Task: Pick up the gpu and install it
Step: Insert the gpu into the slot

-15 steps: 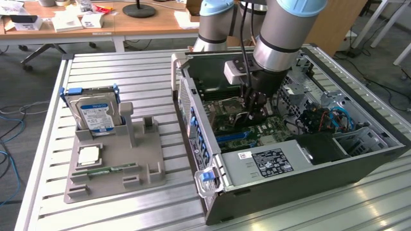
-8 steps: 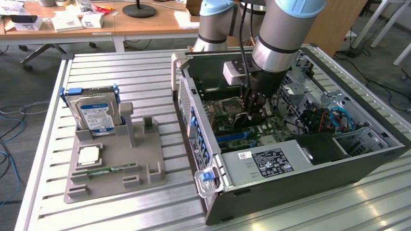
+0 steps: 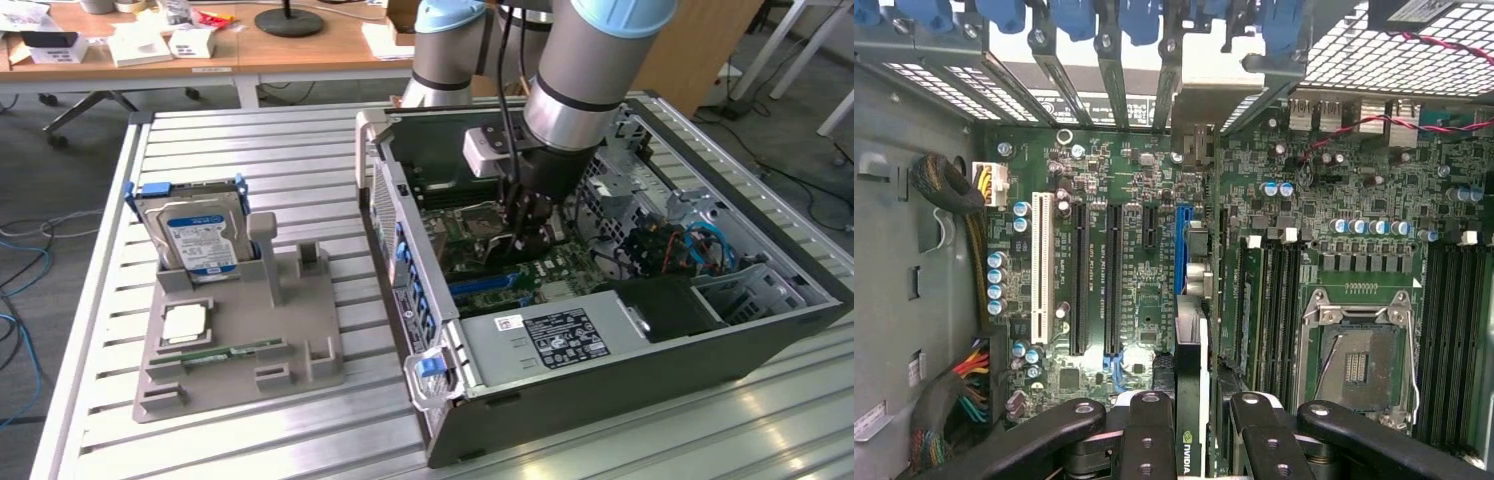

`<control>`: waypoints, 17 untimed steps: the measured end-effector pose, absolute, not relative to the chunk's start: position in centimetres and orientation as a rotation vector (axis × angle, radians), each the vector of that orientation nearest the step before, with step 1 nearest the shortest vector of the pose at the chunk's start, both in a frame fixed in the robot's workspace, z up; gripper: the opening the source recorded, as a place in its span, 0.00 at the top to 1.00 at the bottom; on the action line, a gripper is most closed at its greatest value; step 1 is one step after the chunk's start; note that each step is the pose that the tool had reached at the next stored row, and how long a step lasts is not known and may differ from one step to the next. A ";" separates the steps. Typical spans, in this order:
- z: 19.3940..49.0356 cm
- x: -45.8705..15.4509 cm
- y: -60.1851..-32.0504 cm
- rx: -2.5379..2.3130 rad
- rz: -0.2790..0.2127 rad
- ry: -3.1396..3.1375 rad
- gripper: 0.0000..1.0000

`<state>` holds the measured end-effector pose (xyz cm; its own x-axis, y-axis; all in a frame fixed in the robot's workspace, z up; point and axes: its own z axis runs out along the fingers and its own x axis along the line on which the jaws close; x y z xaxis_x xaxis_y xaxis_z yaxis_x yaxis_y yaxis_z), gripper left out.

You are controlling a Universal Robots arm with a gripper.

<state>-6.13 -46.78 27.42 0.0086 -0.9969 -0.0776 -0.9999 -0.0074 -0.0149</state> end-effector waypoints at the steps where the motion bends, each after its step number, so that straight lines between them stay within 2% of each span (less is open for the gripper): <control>1: 27.4 -6.2 -46.8 -2.183 0.069 2.166 0.74; 17: 27.1 -6.5 -46.8 -2.183 0.069 2.166 0.74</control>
